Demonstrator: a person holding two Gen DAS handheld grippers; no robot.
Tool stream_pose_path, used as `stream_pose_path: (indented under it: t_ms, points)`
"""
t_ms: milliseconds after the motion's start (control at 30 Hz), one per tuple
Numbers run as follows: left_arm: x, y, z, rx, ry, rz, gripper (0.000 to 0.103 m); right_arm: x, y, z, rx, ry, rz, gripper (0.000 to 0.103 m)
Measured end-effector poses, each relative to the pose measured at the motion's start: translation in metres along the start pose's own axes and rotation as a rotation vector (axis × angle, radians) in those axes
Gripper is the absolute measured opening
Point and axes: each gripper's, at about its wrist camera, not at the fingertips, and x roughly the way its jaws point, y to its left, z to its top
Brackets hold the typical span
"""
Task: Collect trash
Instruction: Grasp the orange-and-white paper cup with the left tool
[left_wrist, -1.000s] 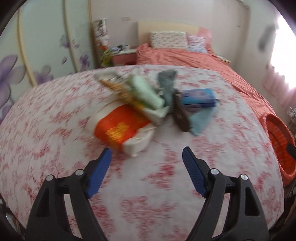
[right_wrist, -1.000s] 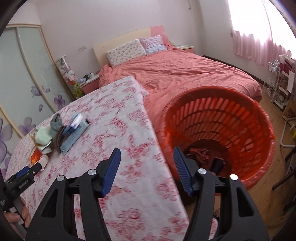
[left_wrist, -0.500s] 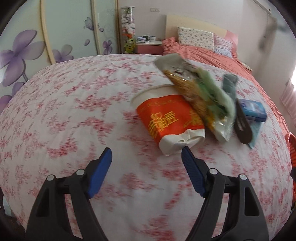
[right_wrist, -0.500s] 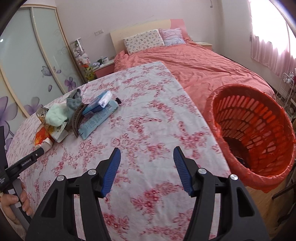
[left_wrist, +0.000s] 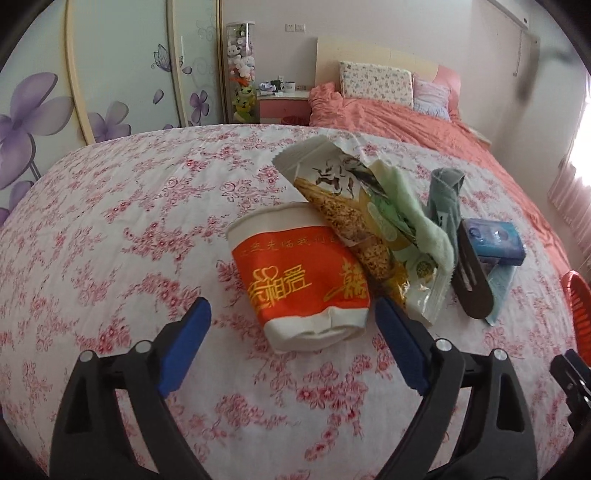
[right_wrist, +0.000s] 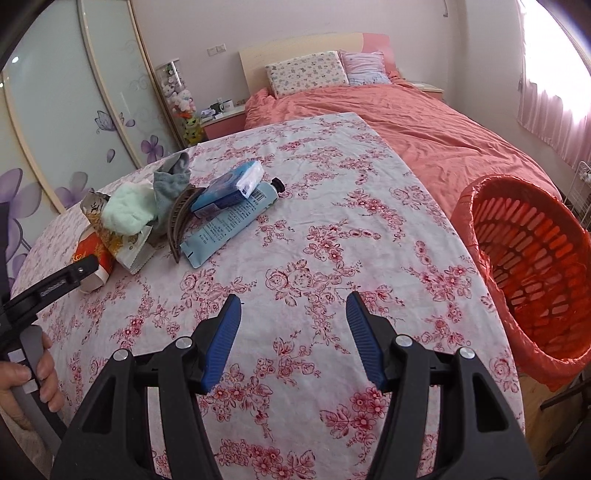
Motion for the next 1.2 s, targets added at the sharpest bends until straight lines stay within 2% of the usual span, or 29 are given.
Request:
stream_pose_path:
  t_ms: [167,267,600,800,933,1067,1200]
  points:
    - [0.019,0.0,0.008,-0.01,0.037,0.032,0.086,0.003,0.0,0.002,0.003,0.003,-0.004,0.06]
    - [0.027,0.005,0.014,-0.026,0.051,0.029,0.076,0.006,0.002,0.002,-0.001,0.007,-0.004,0.06]
    - [0.011,0.042,-0.006,0.005,0.045,0.027,0.075,0.019,0.011,0.005,-0.013,0.02,-0.006,0.059]
    - [0.015,0.056,-0.009,-0.012,0.06,0.029,0.07,0.04,0.021,0.029,0.058,0.032,0.02,0.059]
    - [0.016,0.056,-0.009,-0.016,0.061,0.022,0.07,0.058,0.037,0.045,0.095,0.048,0.029,0.059]
    - [0.016,0.06,-0.009,-0.029,0.056,0.003,0.07,0.076,0.05,0.053,0.113,0.08,-0.001,0.059]
    - [0.016,0.064,-0.008,-0.042,0.059,-0.003,0.072,0.083,0.055,0.06,0.141,0.073,-0.03,0.059]
